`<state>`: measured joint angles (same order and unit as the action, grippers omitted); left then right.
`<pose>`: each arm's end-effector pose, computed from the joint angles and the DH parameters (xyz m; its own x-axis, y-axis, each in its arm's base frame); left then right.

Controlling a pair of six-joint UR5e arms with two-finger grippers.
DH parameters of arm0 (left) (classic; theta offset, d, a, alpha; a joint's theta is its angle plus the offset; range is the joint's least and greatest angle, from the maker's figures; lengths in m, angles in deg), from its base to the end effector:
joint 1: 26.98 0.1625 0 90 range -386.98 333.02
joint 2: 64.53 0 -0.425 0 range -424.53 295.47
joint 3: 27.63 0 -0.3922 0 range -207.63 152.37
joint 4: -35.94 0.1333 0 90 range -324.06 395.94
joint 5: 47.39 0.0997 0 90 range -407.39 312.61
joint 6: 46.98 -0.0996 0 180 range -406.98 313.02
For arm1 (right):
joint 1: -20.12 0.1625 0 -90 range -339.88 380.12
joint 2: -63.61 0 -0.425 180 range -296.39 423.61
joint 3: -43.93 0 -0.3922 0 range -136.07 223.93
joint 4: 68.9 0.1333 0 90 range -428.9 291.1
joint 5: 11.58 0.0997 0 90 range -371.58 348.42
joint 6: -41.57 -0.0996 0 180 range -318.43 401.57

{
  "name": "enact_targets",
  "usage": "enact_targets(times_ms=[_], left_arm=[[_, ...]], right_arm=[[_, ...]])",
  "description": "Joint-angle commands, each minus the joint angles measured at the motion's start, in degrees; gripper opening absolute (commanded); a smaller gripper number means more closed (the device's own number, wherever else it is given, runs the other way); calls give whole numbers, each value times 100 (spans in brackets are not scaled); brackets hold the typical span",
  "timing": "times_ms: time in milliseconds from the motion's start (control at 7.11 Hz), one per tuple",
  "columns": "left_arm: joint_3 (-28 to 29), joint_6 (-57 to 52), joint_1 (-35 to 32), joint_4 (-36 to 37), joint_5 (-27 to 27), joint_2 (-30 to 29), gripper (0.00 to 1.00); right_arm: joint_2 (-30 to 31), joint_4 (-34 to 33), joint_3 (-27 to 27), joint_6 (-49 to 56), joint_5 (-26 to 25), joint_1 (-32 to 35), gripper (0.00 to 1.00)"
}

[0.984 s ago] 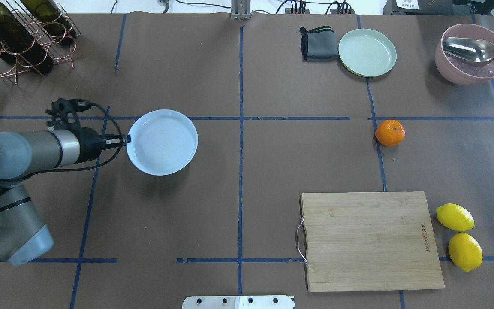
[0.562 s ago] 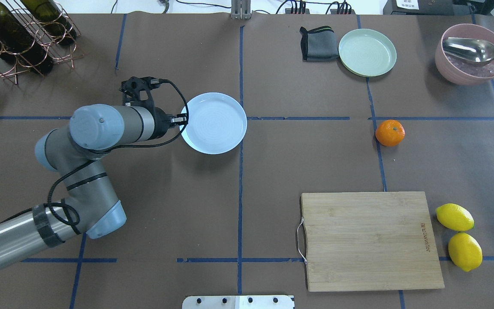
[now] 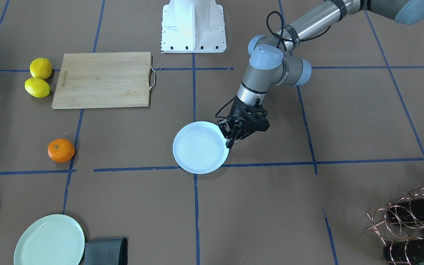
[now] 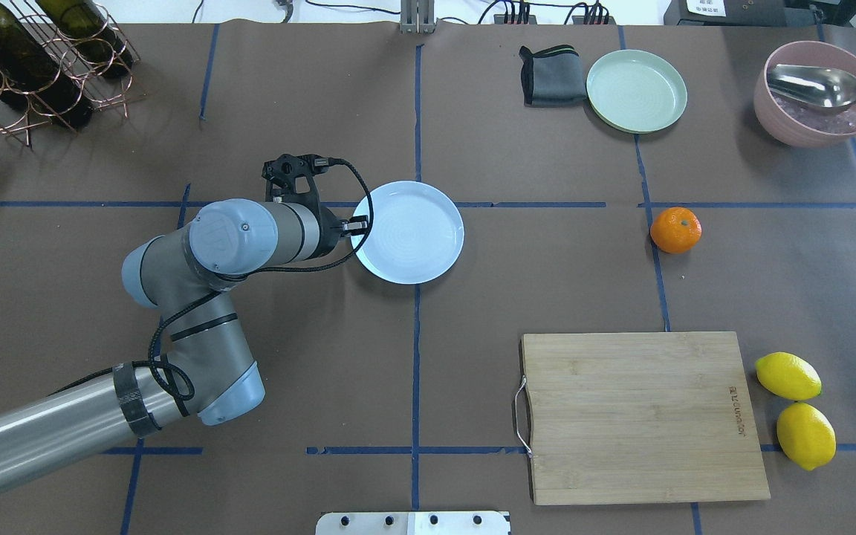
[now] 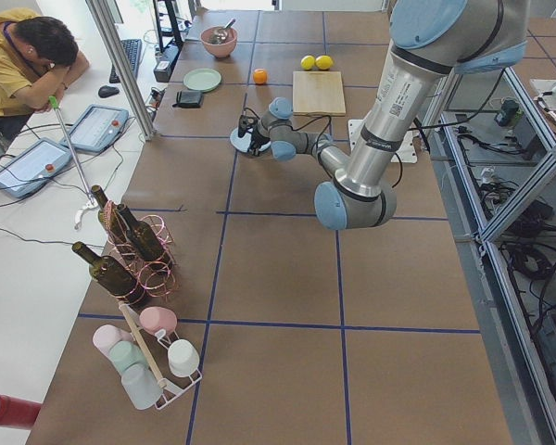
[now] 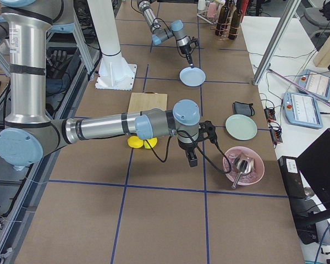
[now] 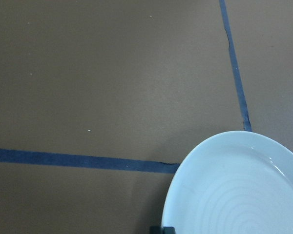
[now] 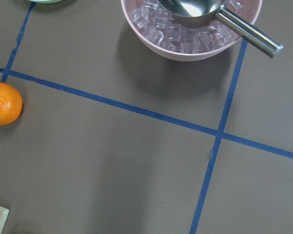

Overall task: Pick orange to plate
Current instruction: 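Push the light blue plate with the left gripper toward the table center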

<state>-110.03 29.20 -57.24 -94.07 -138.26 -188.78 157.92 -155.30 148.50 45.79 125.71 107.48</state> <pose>0.5561 -0.4770 0.2858 0.4498 0.0141 -0.8930 0.3958 0.8932 0.2135 0.0385 -0.4692 0.5581 0.6644 -0.2779 0.6938 0.0939 0.9520 0.2914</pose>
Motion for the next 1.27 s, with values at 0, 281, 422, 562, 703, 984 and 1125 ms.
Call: enact_targets(times_ms=[0, 281, 422, 562, 703, 984, 1125], left_arm=[[-4, -16, 107, -7, 8, -47, 0], [-30, -24, 187, -25, 8, -47, 6], [-39, -51, 187, -34, 8, -20, 96], [-91, -60, 187, -16, 8, -3, 100], [-327, -442, 118, 97, -27, 41, 100], [-1343, -1793, -546, 1217, -716, 505, 100], [-1897, -2922, -1143, 1606, -1217, 890, 100]], right_arm=[[0, 0, -15, 0, 0, 0, 100], [0, 0, -33, 0, 0, 0, 100], [0, 0, -33, 0, 0, 0, 100], [0, 9, -24, 9, 0, 0, 100], [0, 113, -33, 0, 0, 0, 100], [-17, 114, -24, -9, 0, 0, 100], [-43, 123, 19, 0, -9, 0, 100]])
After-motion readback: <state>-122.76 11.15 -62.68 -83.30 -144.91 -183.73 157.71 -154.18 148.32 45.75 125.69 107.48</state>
